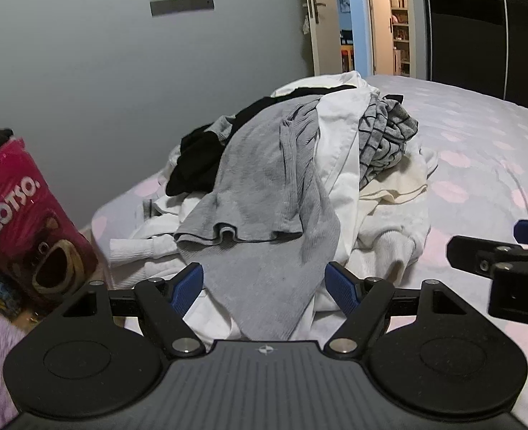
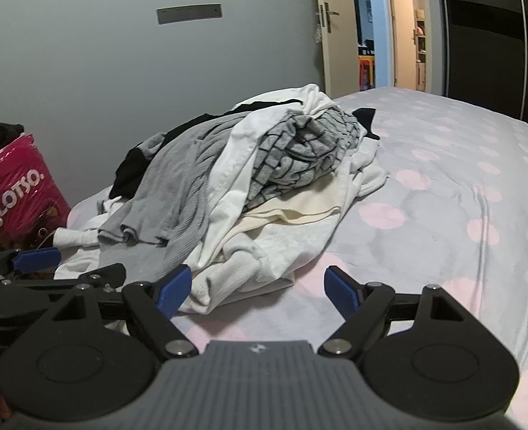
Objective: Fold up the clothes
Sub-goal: 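Move both grippers open toward the clothes heap on the bed, then close both grippers on the grey T-shirt in the heap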
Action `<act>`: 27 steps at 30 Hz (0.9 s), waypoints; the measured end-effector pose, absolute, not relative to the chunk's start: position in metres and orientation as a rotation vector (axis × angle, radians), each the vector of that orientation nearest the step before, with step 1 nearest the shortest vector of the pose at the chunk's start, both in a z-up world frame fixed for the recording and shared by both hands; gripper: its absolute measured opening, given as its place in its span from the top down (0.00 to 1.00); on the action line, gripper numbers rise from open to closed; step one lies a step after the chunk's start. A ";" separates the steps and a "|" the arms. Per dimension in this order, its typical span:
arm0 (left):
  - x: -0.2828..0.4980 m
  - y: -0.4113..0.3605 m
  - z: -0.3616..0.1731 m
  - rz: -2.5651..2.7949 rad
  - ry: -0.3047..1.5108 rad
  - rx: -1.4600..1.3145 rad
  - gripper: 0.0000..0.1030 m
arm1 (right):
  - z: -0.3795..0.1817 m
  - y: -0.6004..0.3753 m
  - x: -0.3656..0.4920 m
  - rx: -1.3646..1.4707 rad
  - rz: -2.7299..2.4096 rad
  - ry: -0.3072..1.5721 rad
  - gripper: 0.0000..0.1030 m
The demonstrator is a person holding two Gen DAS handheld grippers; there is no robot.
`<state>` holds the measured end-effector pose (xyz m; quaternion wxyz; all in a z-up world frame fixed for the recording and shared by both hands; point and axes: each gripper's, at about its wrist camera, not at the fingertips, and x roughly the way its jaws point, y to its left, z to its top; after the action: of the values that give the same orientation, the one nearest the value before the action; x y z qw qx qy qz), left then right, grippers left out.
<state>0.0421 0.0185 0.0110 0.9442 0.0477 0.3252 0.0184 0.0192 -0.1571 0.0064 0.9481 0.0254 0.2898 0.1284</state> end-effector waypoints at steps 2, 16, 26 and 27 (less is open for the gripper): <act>0.054 0.024 0.017 0.022 0.672 0.072 0.35 | 0.009 -0.159 0.026 0.066 0.250 0.600 0.25; 0.174 0.074 0.027 -0.043 0.715 0.148 0.53 | 0.005 -0.106 0.107 0.104 0.383 0.643 0.52; 0.211 0.099 -0.015 -0.072 0.848 0.050 0.70 | -0.023 -0.056 0.164 0.052 0.411 0.679 0.63; 0.213 0.098 -0.017 -0.077 0.851 0.055 0.72 | -0.026 -0.054 0.166 0.054 0.409 0.686 0.66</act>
<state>0.2128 0.0978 -0.0166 0.9097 0.0265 0.4127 -0.0371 0.1665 -0.0536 -0.0258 0.9209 0.0261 0.3341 0.1990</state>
